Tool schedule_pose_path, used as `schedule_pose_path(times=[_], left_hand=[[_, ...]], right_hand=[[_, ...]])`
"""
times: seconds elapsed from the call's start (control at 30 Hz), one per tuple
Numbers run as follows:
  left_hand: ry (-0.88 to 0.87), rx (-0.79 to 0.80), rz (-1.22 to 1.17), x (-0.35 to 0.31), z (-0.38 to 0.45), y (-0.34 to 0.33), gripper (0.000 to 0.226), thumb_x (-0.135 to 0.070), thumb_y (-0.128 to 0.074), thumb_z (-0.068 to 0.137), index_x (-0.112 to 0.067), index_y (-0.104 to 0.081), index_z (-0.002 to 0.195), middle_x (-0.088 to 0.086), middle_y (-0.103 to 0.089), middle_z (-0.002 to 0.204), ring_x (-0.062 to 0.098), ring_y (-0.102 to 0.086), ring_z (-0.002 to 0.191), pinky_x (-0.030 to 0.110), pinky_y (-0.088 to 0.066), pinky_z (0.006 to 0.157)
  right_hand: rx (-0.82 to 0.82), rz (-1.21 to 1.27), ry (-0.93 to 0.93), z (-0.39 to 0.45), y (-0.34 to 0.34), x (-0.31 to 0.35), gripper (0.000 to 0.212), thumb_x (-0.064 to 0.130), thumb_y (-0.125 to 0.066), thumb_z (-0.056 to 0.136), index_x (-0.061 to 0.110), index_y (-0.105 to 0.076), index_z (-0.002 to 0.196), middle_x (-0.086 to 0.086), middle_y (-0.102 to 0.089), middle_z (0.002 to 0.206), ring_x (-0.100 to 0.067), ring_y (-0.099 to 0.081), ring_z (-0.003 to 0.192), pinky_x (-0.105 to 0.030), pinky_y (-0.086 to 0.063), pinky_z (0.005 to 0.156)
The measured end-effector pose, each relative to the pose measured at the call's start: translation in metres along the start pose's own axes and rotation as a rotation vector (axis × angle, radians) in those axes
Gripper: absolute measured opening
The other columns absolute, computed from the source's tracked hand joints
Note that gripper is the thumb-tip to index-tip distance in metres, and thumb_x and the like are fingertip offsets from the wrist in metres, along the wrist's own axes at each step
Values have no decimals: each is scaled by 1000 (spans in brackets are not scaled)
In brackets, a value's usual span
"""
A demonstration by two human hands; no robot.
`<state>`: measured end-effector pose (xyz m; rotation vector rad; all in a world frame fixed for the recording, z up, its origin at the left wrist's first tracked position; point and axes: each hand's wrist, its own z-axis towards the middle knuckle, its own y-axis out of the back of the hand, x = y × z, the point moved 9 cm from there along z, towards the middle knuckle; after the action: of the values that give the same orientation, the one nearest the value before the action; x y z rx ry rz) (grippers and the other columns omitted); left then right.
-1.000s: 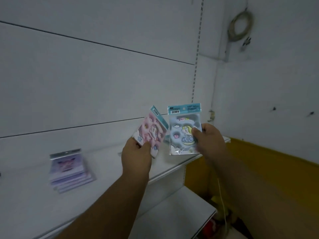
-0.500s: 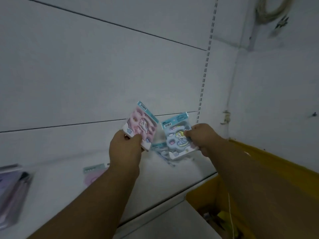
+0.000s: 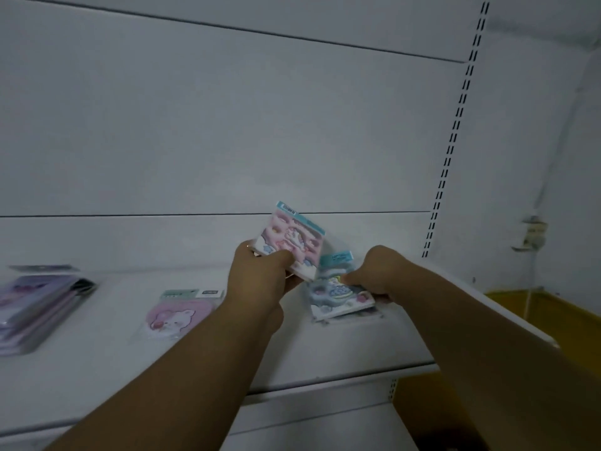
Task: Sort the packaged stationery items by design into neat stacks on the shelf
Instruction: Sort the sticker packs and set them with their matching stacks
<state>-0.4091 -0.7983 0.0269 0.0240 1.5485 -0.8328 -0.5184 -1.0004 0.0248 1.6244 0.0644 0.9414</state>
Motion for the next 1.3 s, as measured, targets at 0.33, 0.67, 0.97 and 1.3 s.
schedule_pose_path(times=[0.33, 0.67, 0.97, 1.3], left_hand=[[71, -70, -47, 27, -11, -22, 44, 7, -67, 83, -27, -55, 109, 14, -69, 104, 30, -74, 79, 42, -62, 68], [-181, -78, 1148, 24, -5, -23, 25, -31, -73, 80, -28, -58, 100, -2, -69, 92, 13, -67, 75, 28, -56, 65], [-329, -20, 1476, 15, -6, -23, 36, -37, -66, 82, -23, -62, 115, -1, -63, 112, 12, -57, 89, 22, -40, 73], [-555, -94, 1568, -92, -51, 96, 33, -42, -62, 85, -29, -62, 115, -7, -64, 110, 11, -58, 93, 27, -50, 82]], right_hand=[[22, 463, 51, 4, 7, 5, 45, 45, -47, 94, 3, -62, 87, -12, -69, 77, -20, -60, 51, -22, -43, 43], [27, 340, 26, 28, 6, 0, 27, 22, -72, 82, 0, -59, 91, -16, -65, 79, -23, -62, 53, -22, -46, 39], [-165, -181, 302, 16, 10, 34, 23, 28, -63, 83, 11, -53, 72, -4, -55, 74, -20, -55, 71, -22, -35, 48], [-376, -106, 829, -126, -14, 235, 42, 38, -60, 85, 20, -50, 122, -7, -52, 115, -24, -52, 103, -38, -48, 80]])
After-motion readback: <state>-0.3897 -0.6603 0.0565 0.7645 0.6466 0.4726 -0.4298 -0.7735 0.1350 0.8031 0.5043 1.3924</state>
